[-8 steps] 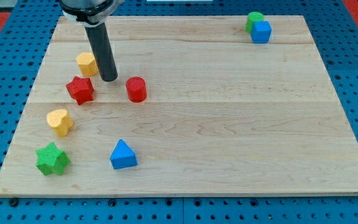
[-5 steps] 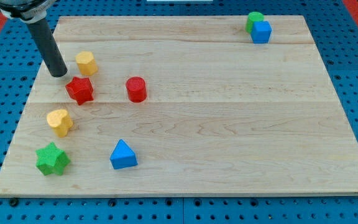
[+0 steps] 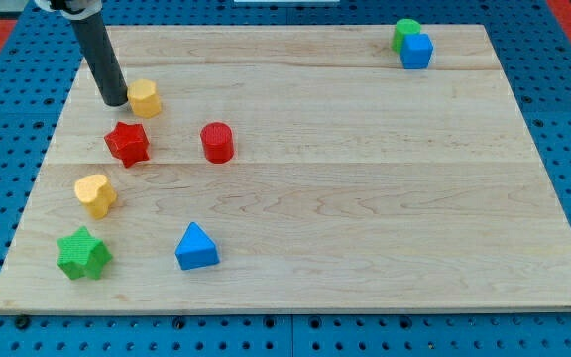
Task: Push the yellow hexagon towards the top right
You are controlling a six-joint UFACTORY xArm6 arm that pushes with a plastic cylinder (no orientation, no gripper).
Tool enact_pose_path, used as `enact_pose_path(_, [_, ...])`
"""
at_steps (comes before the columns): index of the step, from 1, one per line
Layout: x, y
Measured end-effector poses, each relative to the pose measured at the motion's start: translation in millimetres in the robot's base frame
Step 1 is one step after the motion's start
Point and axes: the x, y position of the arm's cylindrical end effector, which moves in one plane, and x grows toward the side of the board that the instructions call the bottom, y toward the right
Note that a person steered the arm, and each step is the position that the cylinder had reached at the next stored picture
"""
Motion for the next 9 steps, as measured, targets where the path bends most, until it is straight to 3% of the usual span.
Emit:
enact_pose_path(2, [-30, 12])
enact_pose_path(3, [-30, 50])
enact_pose_path(4, [-30, 50])
enact_pose_path(5, [-33, 34])
enact_pose_path(6, [-37, -22])
enact_pose_path(7, [-2, -66])
enact_pose_path(8, [37, -38])
enact_pose_path(9, [33, 30])
